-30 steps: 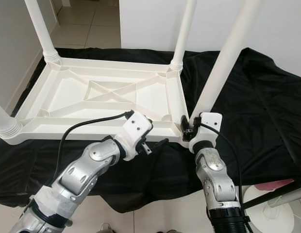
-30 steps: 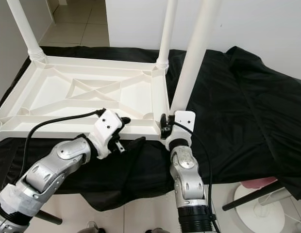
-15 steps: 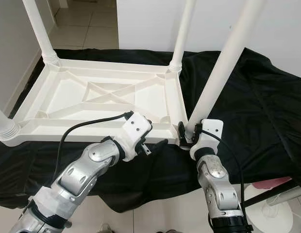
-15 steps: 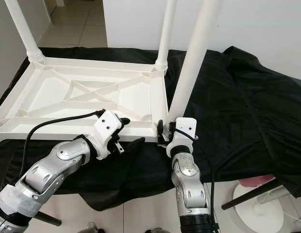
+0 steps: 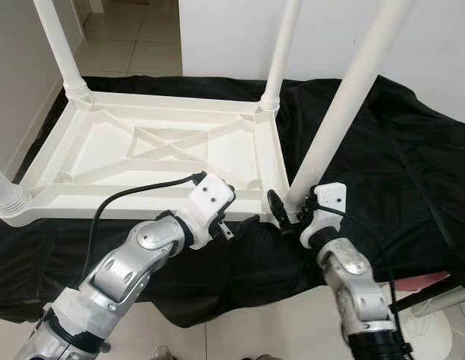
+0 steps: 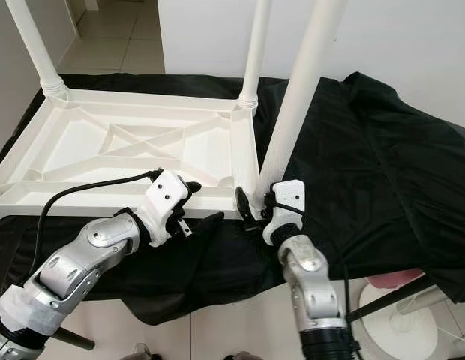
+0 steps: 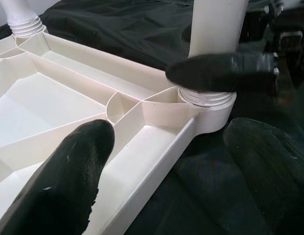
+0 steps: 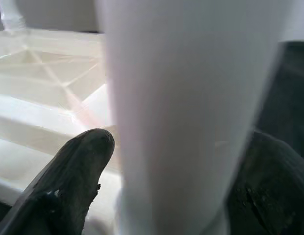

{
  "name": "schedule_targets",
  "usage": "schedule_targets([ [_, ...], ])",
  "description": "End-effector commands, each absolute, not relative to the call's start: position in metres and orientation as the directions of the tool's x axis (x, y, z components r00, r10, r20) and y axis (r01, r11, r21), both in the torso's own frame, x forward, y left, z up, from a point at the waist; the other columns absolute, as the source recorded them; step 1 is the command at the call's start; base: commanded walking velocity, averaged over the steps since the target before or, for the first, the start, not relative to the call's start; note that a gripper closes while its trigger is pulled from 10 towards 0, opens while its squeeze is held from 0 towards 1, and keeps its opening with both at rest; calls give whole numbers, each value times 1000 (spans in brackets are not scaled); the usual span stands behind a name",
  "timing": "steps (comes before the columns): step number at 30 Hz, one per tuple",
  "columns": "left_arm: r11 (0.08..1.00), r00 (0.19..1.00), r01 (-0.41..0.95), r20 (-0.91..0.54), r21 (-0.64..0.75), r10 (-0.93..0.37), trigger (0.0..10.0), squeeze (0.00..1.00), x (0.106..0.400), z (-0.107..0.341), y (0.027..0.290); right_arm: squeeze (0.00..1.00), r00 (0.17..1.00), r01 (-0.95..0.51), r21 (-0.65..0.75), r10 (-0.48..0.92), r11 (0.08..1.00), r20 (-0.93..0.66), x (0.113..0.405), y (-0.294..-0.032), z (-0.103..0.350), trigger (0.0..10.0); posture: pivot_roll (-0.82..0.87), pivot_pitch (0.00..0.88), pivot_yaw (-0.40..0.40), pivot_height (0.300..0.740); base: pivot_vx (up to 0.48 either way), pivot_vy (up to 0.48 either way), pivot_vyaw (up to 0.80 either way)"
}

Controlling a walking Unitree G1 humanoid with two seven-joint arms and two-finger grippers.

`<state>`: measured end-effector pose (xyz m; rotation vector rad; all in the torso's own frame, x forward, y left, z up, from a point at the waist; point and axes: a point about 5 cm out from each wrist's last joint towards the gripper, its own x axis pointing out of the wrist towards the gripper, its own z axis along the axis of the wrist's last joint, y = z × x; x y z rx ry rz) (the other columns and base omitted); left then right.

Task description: Building children table

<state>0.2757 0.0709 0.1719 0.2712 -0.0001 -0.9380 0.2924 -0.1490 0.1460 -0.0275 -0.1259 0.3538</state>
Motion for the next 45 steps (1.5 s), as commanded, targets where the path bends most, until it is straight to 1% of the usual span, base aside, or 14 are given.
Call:
schedule_targets([
  [1,417,452,883,-157,216,-878,10000,0,269,170,65,0,894,-428,-79,435,900,112,297,-152,146,10000,-32,54,-49,740,0,0,0],
  [4,414,449,885,-156,214,-880,10000,0,268,170,64,0,857,-496,-106,505,862,103,305,-154,148,10000,-32,54,-49,740,0,0,0],
  [9,412,447,886,-155,214,-881,10000,0,268,170,63,0,833,-535,-129,547,835,87,311,-153,147,10000,-33,60,-45,740,0,0,0],
  [11,416,451,884,-151,215,-880,10000,0,269,171,62,0,810,-573,-137,584,808,52,318,-152,143,0,-18,65,-54,740,0,0,0],
  [17,447,481,868,-147,217,-864,10000,0,269,172,66,0,799,-593,-128,601,795,29,323,-160,138,0,-5,76,-68,740,0,0,0],
  [23,450,484,867,-145,215,-863,10000,0,269,172,66,0,797,-596,-123,603,794,29,324,-161,138,0,-4,77,-69,740,0,0,0],
  [24,450,484,867,-143,214,-863,10000,0,268,172,66,0,799,-592,-122,600,796,34,325,-161,138,8392,-4,80,-72,740,0,0,0],
  [25,450,484,867,-143,214,-863,10000,0,268,172,66,0,799,-592,-122,600,796,34,325,-161,138,8392,-4,80,-72,740,0,0,0],
  [26,452,485,866,-142,213,-863,10000,0,268,172,66,0,802,-588,-120,596,800,39,326,-161,139,10000,-4,81,-73,740,0,0,0],
  [28,453,486,866,-142,212,-862,10000,0,268,172,65,0,804,-585,-119,593,802,43,327,-160,139,10000,-4,81,-73,740,0,0,0],
  [31,456,489,865,-140,210,-861,10000,0,268,172,66,0,856,-513,-120,518,850,8,330,-163,134,10000,-7,85,-74,740,0,0,0],
  [40,451,483,869,-144,205,-864,10000,0,268,171,66,0,884,-462,-79,466,883,42,325,-154,139,10000,-14,90,-67,740,0,0,0],
  [44,451,483,869,-147,205,-863,10000,0,268,171,66,0,932,-359,-32,360,933,51,322,-149,141,10000,-15,94,-68,740,0,0,0],
  [45,451,483,869,-147,205,-863,10000,0,268,171,66,0,932,-359,-32,360,933,51,322,-149,141,10000,-15,94,-68,740,0,0,0],
])
